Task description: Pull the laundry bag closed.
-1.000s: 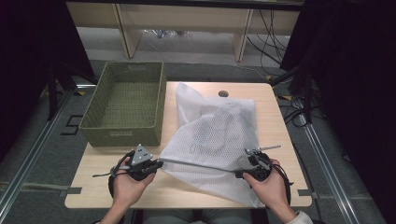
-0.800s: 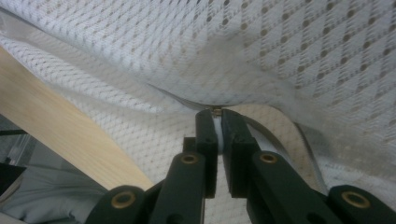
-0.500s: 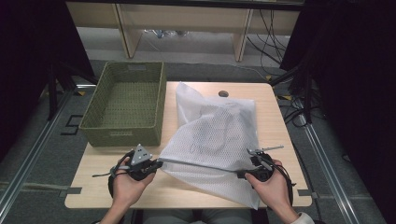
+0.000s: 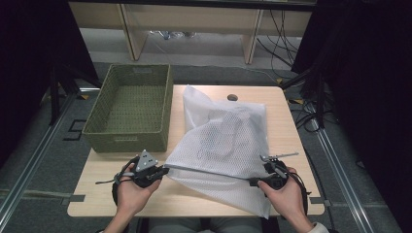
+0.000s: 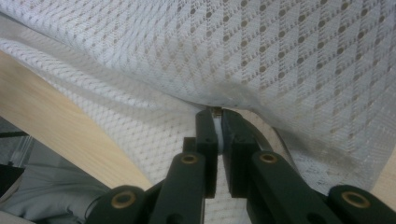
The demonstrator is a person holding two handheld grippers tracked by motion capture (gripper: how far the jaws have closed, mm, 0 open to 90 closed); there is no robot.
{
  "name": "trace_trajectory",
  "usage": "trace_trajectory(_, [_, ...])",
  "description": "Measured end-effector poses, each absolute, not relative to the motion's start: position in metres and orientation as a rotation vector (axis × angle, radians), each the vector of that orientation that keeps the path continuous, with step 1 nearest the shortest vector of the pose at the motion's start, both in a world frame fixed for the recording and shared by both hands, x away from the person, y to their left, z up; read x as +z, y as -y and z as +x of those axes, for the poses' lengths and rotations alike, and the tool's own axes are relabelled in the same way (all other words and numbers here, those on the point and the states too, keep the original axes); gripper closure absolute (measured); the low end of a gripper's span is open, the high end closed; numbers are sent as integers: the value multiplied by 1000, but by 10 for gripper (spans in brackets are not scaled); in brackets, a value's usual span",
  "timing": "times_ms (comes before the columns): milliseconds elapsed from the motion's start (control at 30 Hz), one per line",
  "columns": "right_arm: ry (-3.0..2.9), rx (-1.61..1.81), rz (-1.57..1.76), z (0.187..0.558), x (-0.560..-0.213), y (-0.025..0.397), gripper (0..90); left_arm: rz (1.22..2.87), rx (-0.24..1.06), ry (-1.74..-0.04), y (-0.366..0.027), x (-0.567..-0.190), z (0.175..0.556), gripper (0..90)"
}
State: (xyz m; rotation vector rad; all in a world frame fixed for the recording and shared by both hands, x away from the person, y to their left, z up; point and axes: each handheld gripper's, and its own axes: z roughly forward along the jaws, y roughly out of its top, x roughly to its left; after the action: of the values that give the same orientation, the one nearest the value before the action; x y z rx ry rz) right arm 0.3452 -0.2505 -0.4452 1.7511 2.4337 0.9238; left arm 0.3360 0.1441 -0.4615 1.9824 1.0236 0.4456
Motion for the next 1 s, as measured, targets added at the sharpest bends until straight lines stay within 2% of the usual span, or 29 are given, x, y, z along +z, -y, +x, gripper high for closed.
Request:
trace_trajectory(600, [-2414,921,1734,340,-444,261,870,1973,433,-1019,-144,-463,337,870])
trace_trajectory(867, [-2382,880,1851,339,-440,261,870,1978,445,-1006,-144,-462,337,870])
trace_trajectory(1000, [-2409,923,1761,340,-443,269,870,1984,446,-1018,-144,-462,337,871])
